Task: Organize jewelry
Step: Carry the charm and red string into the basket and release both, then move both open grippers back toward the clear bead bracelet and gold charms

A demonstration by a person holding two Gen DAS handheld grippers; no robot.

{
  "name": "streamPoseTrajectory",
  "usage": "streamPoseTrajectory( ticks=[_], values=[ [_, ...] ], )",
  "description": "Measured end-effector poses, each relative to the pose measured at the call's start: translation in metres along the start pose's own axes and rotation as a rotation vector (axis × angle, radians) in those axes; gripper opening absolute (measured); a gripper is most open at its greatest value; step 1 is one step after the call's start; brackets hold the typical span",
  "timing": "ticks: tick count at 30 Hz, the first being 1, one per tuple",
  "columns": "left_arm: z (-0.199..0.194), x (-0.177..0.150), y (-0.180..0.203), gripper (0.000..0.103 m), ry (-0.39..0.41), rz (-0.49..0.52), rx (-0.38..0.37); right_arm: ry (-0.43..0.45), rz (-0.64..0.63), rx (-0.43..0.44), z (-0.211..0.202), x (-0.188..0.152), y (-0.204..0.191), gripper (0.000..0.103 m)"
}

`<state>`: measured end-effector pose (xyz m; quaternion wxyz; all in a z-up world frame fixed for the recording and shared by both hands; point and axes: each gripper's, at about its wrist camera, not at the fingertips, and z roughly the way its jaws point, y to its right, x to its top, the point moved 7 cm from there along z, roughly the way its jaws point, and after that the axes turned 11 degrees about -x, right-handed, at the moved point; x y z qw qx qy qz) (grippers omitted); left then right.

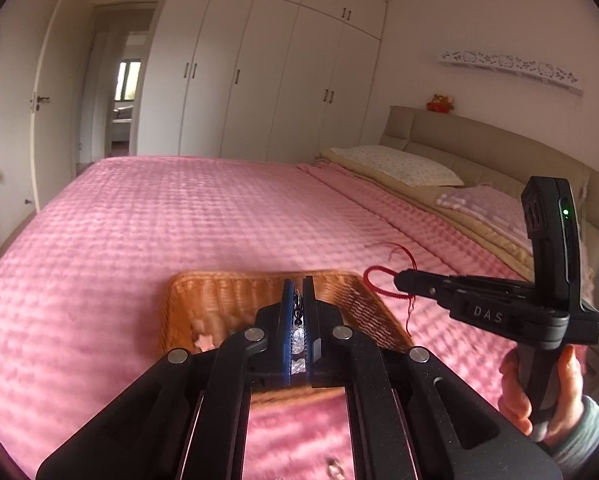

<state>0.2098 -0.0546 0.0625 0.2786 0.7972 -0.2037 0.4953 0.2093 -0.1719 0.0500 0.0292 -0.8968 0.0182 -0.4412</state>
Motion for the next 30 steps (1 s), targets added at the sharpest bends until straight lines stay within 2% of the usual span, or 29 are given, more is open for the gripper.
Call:
streamPoseTrajectory(
  ticks=[4,10,18,19,21,22,23,25,28,30],
  values=[
    [0.035,-0.003,-0.018,0.002,-0.024,0.021,0.04,-0.044,0.016,-0.017,0.041,0.001,0.002,0.007],
    [0.063,-0.019,-0.042,0.002,-0.058,-0.027,0.048,-0.117,0.017,-0.028,0.09,-0.013,0.004,0.007],
    [0.074,-0.033,-0.05,0.002,-0.104,-0.034,0.061,-0.178,0.047,-0.028,0.113,-0.03,0.01,0.008],
    [0.075,-0.035,-0.051,0.003,-0.113,-0.04,0.061,-0.188,0.05,-0.03,0.115,-0.032,0.011,0.012],
    [0.077,-0.038,-0.052,0.003,-0.126,-0.055,0.056,-0.208,0.057,-0.028,0.115,-0.035,0.013,0.027],
    [0.077,-0.04,-0.053,0.009,-0.138,-0.071,0.042,-0.214,0.058,-0.046,0.114,-0.037,0.015,0.047],
    [0.075,-0.041,-0.053,0.013,-0.138,-0.077,0.038,-0.211,0.06,-0.062,0.113,-0.037,0.016,0.056],
    [0.068,-0.04,-0.052,0.016,-0.128,-0.071,0.046,-0.184,0.053,-0.055,0.102,-0.035,0.017,0.056],
    [0.049,-0.036,-0.044,0.029,-0.11,-0.079,0.029,-0.155,0.033,-0.056,0.079,-0.033,0.015,0.056],
    [0.028,-0.034,-0.035,0.031,-0.09,-0.078,0.018,-0.13,0.019,-0.053,0.059,-0.032,0.012,0.056]
  ],
)
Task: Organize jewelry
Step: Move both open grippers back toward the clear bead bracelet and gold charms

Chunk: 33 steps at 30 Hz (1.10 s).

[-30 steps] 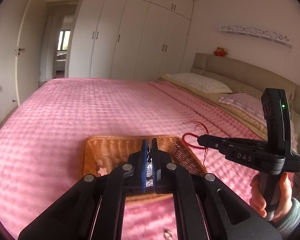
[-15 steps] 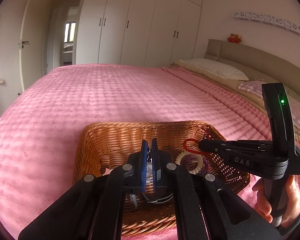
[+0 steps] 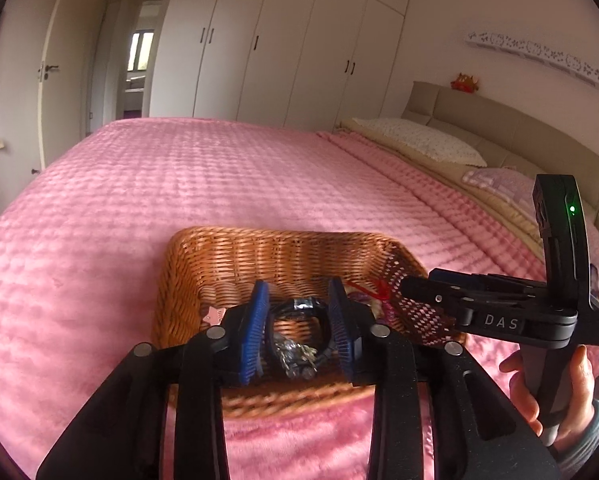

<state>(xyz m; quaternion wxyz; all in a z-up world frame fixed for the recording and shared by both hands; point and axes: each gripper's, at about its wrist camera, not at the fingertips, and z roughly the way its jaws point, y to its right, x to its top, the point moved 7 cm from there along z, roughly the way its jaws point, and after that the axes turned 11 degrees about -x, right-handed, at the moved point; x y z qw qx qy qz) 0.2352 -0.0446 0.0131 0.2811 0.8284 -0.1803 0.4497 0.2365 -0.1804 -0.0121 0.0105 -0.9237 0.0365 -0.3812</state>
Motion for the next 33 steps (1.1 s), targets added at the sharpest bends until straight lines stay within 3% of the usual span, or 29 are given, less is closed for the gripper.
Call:
streamPoseTrajectory(
  ticks=[7,13,21,23,26,33],
  values=[
    [-0.072,-0.019,0.034,0.036,0.04,0.002,-0.024,0.104,-0.065,-0.003,-0.085,-0.028,-0.006,0.056],
    [-0.105,-0.056,0.059,0.037,0.037,-0.022,-0.037,0.164,-0.041,-0.038,-0.124,-0.073,0.011,0.056],
    [-0.079,-0.12,0.063,0.037,-0.052,-0.068,-0.036,0.12,0.002,-0.063,-0.102,-0.113,0.036,0.055],
    [-0.065,-0.134,0.061,0.037,-0.107,-0.072,-0.028,0.09,-0.003,-0.061,-0.091,-0.118,0.037,0.049],
    [-0.05,-0.147,0.062,0.037,-0.164,-0.059,-0.022,0.051,-0.018,-0.059,-0.076,-0.129,0.036,0.043],
    [-0.03,-0.17,0.067,0.036,-0.269,-0.02,-0.019,-0.046,-0.017,-0.073,-0.046,-0.15,0.035,0.04]
  ],
)
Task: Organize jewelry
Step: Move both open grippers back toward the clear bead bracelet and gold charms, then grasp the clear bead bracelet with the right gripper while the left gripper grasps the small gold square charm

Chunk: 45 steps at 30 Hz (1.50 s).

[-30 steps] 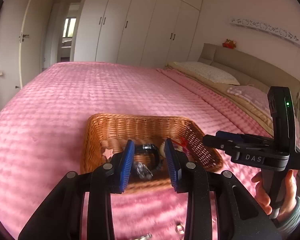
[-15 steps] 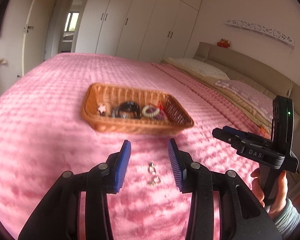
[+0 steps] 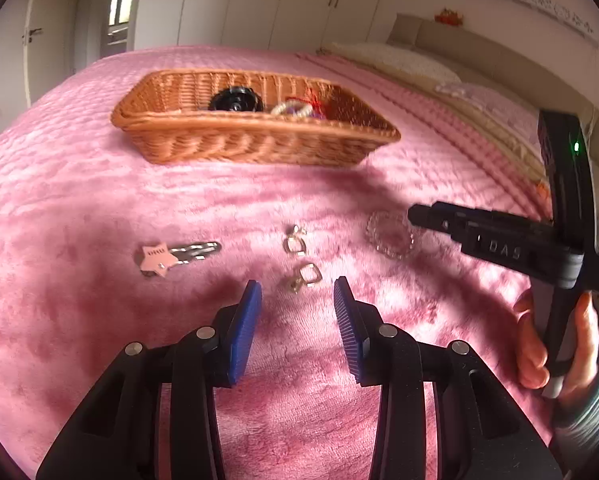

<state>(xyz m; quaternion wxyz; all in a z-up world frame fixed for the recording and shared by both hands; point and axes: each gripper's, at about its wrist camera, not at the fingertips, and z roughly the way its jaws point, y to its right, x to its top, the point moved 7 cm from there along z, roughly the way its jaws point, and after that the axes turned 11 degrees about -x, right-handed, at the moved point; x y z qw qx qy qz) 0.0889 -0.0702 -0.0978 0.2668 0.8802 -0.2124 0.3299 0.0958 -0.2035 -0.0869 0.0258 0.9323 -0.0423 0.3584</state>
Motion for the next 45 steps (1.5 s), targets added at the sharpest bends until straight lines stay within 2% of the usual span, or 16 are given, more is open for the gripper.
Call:
streamPoseTrajectory(
  ticks=[5,13,15,16,19,20,28,39,45],
  values=[
    [0.016,0.003,-0.003,0.035,-0.051,0.012,0.039,-0.046,-0.022,-0.017,0.014,-0.006,-0.003,0.037],
    [0.032,0.01,-0.001,0.032,-0.081,0.074,0.081,-0.083,-0.051,-0.034,0.025,-0.009,-0.009,0.037],
    [0.031,0.01,0.001,0.024,-0.075,0.079,0.087,-0.084,-0.059,-0.042,0.026,-0.009,-0.01,0.031],
    [0.031,0.01,0.001,0.017,-0.071,0.079,0.087,-0.085,-0.065,-0.041,0.026,-0.01,-0.012,0.025],
    [0.029,0.009,0.001,0.017,-0.063,0.078,0.082,-0.081,-0.078,-0.036,0.025,-0.011,-0.016,0.01],
    [0.029,0.009,0.002,0.017,-0.059,0.083,0.084,-0.079,-0.081,-0.032,0.025,-0.011,-0.017,0.008],
    [0.013,0.007,0.009,0.016,-0.002,0.088,0.037,-0.031,-0.073,0.01,0.008,-0.009,-0.021,0.006],
    [0.002,0.008,0.009,0.016,0.041,0.075,0.025,-0.018,-0.034,0.049,-0.004,-0.005,-0.017,0.006],
    [-0.006,0.011,0.006,0.016,0.071,0.052,0.016,-0.003,-0.017,0.122,-0.026,0.006,-0.023,0.006]
  ],
)
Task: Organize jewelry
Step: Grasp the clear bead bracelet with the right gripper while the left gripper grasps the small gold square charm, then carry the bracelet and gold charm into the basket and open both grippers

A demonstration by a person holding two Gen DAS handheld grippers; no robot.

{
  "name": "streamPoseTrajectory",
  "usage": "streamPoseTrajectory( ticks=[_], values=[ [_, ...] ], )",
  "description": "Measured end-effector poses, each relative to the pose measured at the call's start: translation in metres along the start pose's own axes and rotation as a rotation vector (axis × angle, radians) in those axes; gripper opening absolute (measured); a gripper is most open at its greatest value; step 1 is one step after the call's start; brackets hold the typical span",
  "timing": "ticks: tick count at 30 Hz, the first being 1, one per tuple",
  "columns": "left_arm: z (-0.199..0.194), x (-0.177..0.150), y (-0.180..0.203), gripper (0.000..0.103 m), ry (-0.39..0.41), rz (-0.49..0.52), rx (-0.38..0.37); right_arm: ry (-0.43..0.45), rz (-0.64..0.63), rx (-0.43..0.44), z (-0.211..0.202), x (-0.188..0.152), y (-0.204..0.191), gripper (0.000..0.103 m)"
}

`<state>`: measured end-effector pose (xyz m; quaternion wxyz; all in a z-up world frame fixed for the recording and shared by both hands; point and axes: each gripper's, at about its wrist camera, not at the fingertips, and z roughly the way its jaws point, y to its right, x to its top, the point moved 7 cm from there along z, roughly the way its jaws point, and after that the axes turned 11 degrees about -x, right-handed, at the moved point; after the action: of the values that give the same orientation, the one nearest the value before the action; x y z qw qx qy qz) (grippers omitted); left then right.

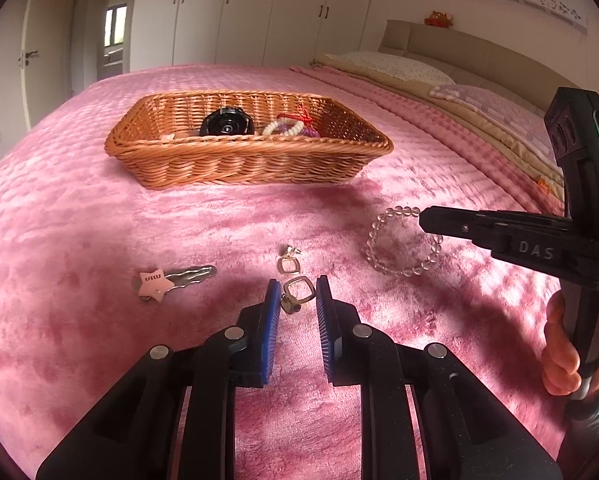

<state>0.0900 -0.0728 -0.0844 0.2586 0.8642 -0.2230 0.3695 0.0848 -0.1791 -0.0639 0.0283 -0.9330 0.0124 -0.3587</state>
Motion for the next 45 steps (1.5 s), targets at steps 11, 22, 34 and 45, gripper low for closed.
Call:
streamPoseTrajectory(
  ticks=[11,22,34,45],
  values=[
    [-0.01,0.009,0.003,0.017,0.041,-0.005,-0.015,0.029,-0.01,0.04,-0.021,0.007,-0.007,0.006],
    [-0.029,0.027,0.006,0.017,0.102,0.027,0.044,0.073,-0.003,0.047,-0.041,0.018,-0.008,0.006],
    [-0.044,0.123,0.0,0.017,0.187,0.1,0.04,0.179,-0.009,0.012,-0.063,0.095,-0.009,0.006],
    [0.029,0.177,-0.07,0.017,0.152,0.027,0.043,0.136,0.004,0.024,0.025,0.169,-0.026,0.006]
  ],
)
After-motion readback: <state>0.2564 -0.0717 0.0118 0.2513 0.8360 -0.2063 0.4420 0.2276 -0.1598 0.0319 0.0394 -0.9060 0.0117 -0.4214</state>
